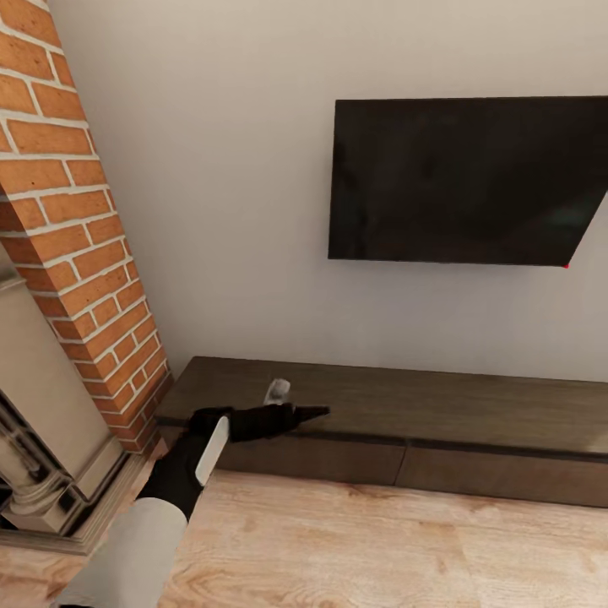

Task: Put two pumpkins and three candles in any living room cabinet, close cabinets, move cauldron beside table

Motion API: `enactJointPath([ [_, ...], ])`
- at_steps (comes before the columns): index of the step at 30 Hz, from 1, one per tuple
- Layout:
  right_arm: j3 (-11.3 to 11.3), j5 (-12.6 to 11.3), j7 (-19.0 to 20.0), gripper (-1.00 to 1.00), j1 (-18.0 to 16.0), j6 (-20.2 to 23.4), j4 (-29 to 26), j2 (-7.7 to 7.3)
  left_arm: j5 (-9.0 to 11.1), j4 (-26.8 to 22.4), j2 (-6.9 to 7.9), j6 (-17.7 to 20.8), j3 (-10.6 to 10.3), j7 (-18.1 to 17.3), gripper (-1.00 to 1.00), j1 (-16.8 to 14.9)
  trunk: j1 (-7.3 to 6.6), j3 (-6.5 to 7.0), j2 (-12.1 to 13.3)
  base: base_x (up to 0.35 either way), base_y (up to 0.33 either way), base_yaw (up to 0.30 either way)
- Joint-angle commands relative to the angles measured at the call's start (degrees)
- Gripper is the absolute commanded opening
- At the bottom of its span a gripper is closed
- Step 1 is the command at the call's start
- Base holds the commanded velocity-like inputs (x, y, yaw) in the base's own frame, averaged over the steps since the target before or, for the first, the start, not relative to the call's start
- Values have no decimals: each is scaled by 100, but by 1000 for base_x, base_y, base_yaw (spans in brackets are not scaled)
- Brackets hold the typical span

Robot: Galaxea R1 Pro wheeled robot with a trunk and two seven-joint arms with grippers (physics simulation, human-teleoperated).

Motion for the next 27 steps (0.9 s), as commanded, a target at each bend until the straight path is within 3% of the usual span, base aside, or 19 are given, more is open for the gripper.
enactJointPath([
  [1,3,125,0,100,0,-26,13,-12,195,-6,-7,8,-32,-69,100,-87,0,-1,0,0,0,0],
  [3,1,420,0,100,0,-58,31,-16,645,-60,-2,20,-70,-161,100,-175,0,-1,0,0,0,0],
  [4,-2,686,4,100,0,-74,32,-17,924,-158,13,25,-89,-192,100,-200,0,-1,0,0,0,0],
  [5,-5,876,6,100,0,-81,33,-14,1044,-223,17,27,-124,-204,100,-210,0,-1,0,0,0,0],
  [6,-7,1059,7,100,0,-85,33,-13,1125,-299,24,28,-206,-218,100,-216,0,-1,0,0,0,0],
  [7,-15,1403,8,100,0,-89,32,-14,1248,-509,43,30,-504,-249,100,-219,0,-1,0,0,0,0],
  [9,-18,1531,4,100,0,-93,28,-12,1378,-588,47,31,-673,-259,100,-216,0,-1,0,0,0,0],
  [12,-14,1586,-58,100,0,-80,33,6,1597,-634,52,32,-761,-263,100,-185,0,-1,0,0,0,0],
  [15,-11,1639,-254,100,0,-73,35,32,1693,-625,71,32,-785,-264,100,-166,0,-1,0,0,0,0],
  [19,100,2146,-1567,100,0,-41,0,136,1806,-703,76,45,-779,-255,100,-165,0,-1,0,0,0,0],
  [20,219,2542,-2531,100,-14,-11,-16,262,1913,-724,80,47,-775,-253,100,-165,0,-1,0,0,0,0],
  [21,261,2692,-2890,100,-18,2,-18,332,1957,-720,81,46,-777,-252,100,-165,0,-1,0,0,0,0],
  [22,389,3185,-3965,100,-36,63,-9,579,2081,-702,87,43,-783,-249,100,-162,0,-1,0,0,0,0],
  [23,432,3364,-4298,100,-41,98,-6,656,2113,-694,88,43,-786,-249,100,-161,0,-1,0,0,0,0],
  [24,604,4296,-5508,100,-58,455,-28,906,2204,-682,89,41,-792,-249,100,-158,0,-1,0,0,0,0],
  [26,659,4873,-5951,100,-165,835,-63,998,2270,-683,79,41,-797,-253,100,-157,0,-1,0,0,0,0],
  [27,666,4979,-6009,100,-237,920,-68,1012,2285,-680,68,41,-802,-251,100,-157,0,-1,0,0,0,0],
])
